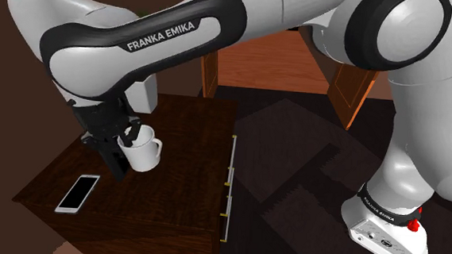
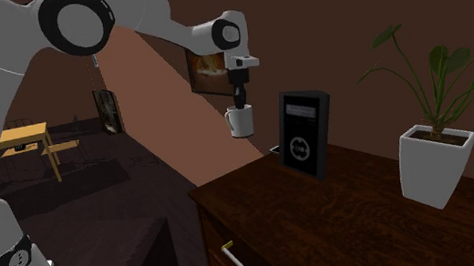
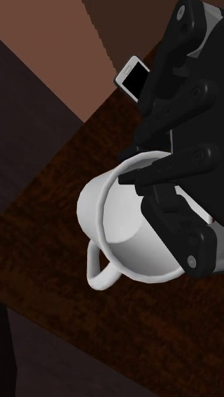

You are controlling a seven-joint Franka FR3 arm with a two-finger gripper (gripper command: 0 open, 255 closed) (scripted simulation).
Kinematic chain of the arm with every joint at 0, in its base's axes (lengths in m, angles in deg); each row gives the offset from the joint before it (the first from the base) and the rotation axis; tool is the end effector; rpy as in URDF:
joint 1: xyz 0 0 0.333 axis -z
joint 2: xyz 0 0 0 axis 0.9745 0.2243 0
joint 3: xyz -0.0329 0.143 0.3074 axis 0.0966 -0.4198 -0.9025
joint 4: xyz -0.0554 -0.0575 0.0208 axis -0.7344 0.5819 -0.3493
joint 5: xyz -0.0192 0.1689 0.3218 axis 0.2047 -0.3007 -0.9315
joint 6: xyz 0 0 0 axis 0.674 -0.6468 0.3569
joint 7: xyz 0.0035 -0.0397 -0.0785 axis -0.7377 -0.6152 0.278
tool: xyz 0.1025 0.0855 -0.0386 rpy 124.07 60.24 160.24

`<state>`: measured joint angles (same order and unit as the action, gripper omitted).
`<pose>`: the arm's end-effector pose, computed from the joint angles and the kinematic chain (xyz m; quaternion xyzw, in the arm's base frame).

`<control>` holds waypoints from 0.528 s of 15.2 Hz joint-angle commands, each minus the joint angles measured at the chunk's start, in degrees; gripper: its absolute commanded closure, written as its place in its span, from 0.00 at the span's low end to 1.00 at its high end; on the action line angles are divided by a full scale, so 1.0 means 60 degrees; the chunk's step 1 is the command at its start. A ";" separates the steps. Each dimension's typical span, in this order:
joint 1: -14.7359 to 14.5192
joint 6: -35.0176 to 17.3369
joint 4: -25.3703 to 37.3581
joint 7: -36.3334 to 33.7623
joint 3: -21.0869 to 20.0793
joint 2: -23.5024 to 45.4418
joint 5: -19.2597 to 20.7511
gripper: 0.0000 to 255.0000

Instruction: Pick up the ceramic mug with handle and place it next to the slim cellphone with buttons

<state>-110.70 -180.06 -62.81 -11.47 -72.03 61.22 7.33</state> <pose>0.4957 0.5010 0.3985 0.9977 -0.0596 -0.0045 0.0312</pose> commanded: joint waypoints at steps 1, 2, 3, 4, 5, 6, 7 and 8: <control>-0.0128 -0.0012 0.0233 -0.0105 0.0017 0.0254 0.0058 1.00; -0.0120 -0.0129 0.0133 -0.0117 0.0023 0.0272 0.0067 1.00; -0.0114 -0.0239 0.0047 -0.0128 0.0029 0.0299 0.0077 1.00; -0.0108 -0.0351 -0.0041 -0.0140 0.0035 0.0325 0.0088 1.00; -0.0103 -0.0461 -0.0124 -0.0152 0.0042 0.0353 0.0099 1.00; -0.0098 -0.0569 -0.0205 -0.0164 0.0049 0.0383 0.0110 1.00; -0.0095 -0.0676 -0.0282 -0.0176 0.0056 0.0416 0.0122 1.00; -0.0091 -0.0782 -0.0355 -0.0188 0.0063 0.0450 0.0135 1.00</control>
<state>-111.25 -184.03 -64.34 -12.46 -71.67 63.82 8.07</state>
